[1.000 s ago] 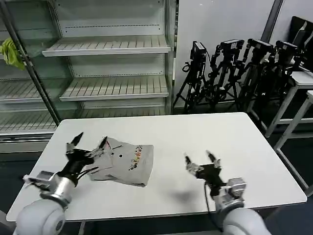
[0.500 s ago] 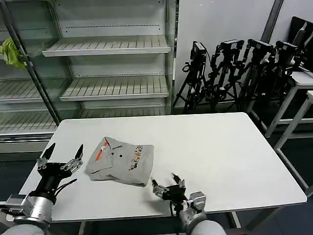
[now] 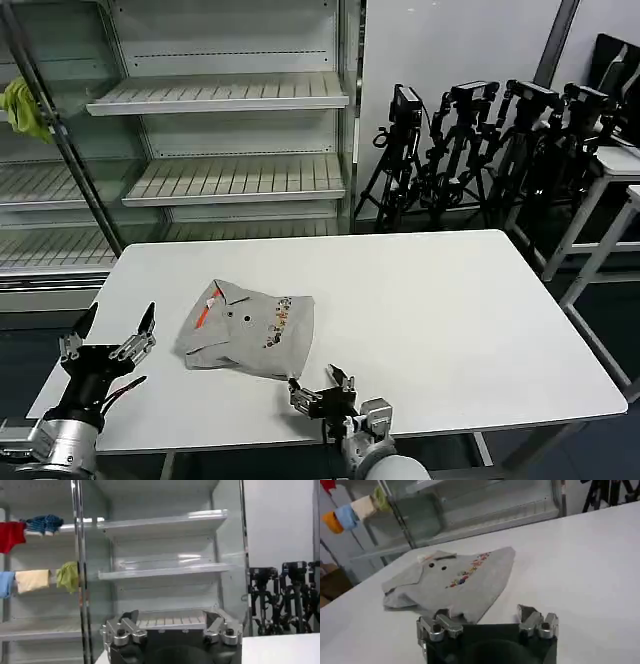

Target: Fold and organize the clothes.

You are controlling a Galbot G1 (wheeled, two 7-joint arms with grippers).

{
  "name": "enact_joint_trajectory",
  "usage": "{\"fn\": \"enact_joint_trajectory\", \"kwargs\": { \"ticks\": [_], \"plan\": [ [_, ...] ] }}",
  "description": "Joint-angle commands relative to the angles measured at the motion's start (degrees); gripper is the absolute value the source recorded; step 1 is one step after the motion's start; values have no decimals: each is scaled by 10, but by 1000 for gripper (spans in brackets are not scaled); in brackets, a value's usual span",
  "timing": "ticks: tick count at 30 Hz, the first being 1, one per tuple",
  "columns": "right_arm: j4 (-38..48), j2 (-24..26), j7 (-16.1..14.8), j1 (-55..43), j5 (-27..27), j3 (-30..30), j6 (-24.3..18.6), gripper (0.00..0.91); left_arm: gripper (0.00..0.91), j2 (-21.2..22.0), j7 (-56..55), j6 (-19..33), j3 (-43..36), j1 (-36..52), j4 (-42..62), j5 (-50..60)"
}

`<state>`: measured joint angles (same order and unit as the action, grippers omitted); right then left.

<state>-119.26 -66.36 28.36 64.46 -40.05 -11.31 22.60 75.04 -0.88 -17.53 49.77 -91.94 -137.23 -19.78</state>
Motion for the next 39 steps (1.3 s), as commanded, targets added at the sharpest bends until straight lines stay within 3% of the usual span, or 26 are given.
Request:
{"fn": "enact_joint_trajectory", "kwargs": {
  "ticks": [1,8,12,13,15,20,31,39],
  "plan": [
    [62,-28,0,-47,9,-26,1,907,826,14,2,7,7,-12,-7,4],
    [109,-52,-5,-71,17,-29,0,887,756,16,4,17,10,-18,-6,5],
    [126,-65,-10,-78,24,-34,0,685,715,15,5,21,13,-17,-5,5],
    [128,-67,-11,-79,27,-35,0,504,715,15,5,21,13,-17,-5,5],
    [129,-69,-13,-80,30,-37,0,333,705,14,5,22,14,-16,-5,4],
    [125,-69,-16,-78,36,-40,0,20,695,13,5,26,16,-15,-3,3],
    [104,-47,-17,-62,45,-24,-7,0,665,12,4,33,14,-14,-2,3],
    [52,8,-17,-36,36,23,-7,0,665,11,4,32,1,-10,-5,4]
  ]
}}
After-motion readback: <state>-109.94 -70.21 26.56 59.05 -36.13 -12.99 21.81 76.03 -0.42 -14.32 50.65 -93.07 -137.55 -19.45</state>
